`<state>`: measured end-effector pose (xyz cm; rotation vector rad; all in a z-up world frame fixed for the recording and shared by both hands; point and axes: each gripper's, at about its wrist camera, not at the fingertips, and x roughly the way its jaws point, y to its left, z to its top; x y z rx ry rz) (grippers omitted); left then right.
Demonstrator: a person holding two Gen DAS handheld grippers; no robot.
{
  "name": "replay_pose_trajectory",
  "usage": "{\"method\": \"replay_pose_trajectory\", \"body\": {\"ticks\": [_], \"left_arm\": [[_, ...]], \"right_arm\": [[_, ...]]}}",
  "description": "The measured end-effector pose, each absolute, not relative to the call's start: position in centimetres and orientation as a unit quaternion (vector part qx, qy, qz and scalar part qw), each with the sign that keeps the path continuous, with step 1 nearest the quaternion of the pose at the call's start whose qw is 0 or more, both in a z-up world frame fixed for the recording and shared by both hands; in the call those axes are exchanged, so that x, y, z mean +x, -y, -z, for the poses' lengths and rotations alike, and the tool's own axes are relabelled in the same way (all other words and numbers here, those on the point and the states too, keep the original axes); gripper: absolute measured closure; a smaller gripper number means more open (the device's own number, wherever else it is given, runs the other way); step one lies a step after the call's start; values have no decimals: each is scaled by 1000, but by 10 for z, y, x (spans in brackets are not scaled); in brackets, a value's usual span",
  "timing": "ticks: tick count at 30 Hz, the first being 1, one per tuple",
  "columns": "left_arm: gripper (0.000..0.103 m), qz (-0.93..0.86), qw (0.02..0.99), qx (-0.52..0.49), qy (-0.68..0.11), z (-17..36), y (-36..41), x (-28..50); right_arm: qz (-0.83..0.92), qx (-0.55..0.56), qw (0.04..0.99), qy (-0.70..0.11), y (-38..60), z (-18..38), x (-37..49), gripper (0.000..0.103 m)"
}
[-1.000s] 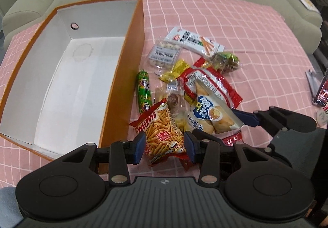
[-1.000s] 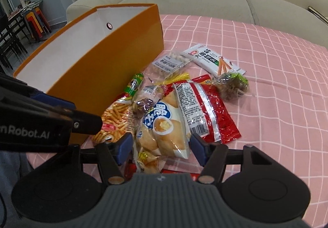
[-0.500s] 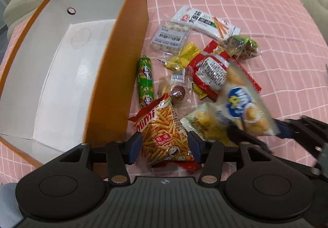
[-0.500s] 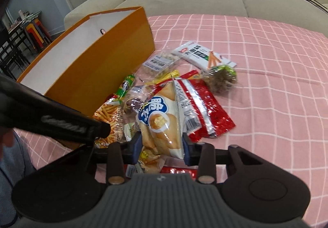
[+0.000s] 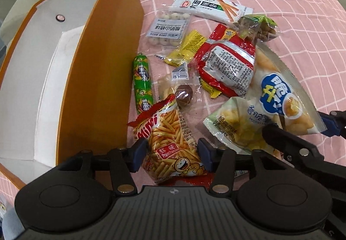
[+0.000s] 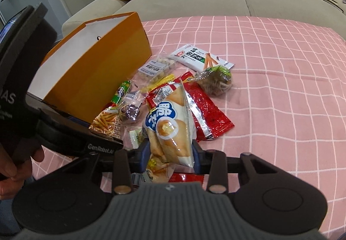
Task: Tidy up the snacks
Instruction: 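Grasp the red Mimi bag with the left gripper while the right grasps the white-blue bread bag, then carry both bags into the shoebox and open both grippers to release them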
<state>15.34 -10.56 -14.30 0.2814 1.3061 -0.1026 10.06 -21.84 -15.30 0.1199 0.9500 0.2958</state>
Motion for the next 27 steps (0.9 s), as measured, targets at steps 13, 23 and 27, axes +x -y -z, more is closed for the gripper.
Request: {"method": "replay_pose_trajectory", "body": {"ticks": [13,23,27], "left_arm": [[64,74,818,74,-566,119,83,141],[65,96,848,37,-520,79,62,117],[65,97,862,21,-496,61,52,105]], "right_arm": [[-133,67,879,-453,214,139,99,68],[-121,49,890,-438,215,109,83,68],[-122,44,896,-425,210,96,73,68]]}}
